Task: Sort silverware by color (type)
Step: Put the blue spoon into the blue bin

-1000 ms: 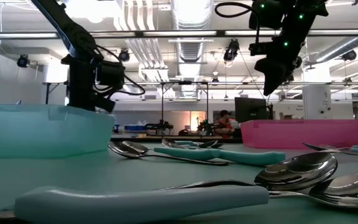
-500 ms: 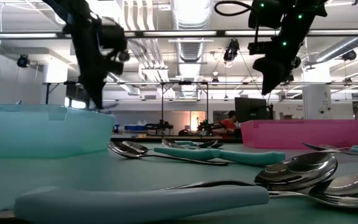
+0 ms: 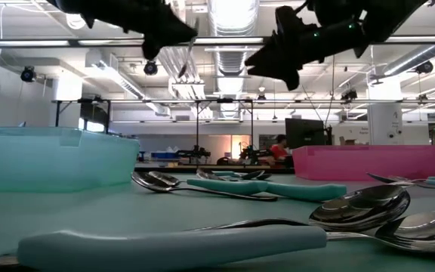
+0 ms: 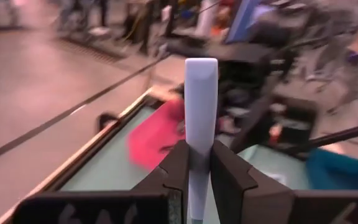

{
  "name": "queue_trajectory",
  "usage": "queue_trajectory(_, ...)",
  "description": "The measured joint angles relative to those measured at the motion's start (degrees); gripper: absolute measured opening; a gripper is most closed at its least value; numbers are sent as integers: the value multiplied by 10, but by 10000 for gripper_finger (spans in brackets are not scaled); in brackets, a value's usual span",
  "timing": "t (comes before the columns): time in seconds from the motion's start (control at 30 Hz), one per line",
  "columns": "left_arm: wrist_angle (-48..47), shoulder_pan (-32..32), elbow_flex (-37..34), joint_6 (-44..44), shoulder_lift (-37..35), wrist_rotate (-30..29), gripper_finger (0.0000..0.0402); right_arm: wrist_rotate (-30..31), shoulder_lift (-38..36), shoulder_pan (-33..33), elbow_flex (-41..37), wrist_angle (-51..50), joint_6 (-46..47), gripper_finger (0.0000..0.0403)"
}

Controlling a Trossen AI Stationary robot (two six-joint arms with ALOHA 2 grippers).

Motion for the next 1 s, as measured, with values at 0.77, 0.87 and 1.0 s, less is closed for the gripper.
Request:
queue_trajectory(0.77, 210, -83, -3, -29, 142, -5, 25, -162, 57, 0, 31, 106, 14, 139)
queue_trajectory(0.87, 235, -83, -3, -29, 152, -6, 25, -162, 58, 0, 31, 105, 16, 157)
queue_trajectory(1.0, 252, -83, -3, -29, 165, -6, 25, -162, 58, 0, 31, 106, 16, 182)
